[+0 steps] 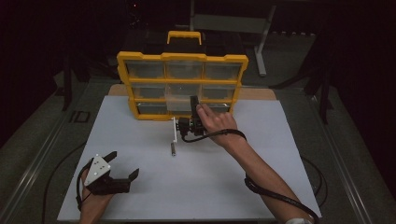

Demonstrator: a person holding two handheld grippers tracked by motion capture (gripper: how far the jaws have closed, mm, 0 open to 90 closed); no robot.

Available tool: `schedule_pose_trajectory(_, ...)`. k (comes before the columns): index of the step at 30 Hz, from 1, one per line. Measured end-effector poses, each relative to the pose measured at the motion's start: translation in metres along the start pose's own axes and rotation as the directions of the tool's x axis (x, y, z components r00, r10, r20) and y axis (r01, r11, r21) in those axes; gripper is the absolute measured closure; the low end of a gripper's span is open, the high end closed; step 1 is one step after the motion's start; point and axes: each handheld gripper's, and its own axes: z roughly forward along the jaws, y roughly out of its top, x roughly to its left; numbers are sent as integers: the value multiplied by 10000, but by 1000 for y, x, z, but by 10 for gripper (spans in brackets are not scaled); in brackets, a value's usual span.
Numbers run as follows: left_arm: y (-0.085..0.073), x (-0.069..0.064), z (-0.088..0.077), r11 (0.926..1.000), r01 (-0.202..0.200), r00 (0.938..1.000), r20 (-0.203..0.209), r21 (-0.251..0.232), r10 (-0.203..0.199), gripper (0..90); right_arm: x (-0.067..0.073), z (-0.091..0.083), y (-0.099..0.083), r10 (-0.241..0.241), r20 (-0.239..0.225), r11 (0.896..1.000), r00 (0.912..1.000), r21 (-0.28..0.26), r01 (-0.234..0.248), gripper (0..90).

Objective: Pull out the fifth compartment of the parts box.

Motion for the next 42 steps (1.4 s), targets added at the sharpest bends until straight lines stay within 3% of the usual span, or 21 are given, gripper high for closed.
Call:
schedule_pose_trajectory(22, 0, 0, 0, 10000, -16, 10000, -12, 20, 16, 2, 1, -21, 0, -111, 2, 9996, 9999, -263, 111, 788)
schedule_pose_trajectory(42, 0, 0, 0, 10000, -20, 10000, -6, 31, 20, 2, 2, -30, -1, -122, -60, 9992, 9999, -378, 120, 786)
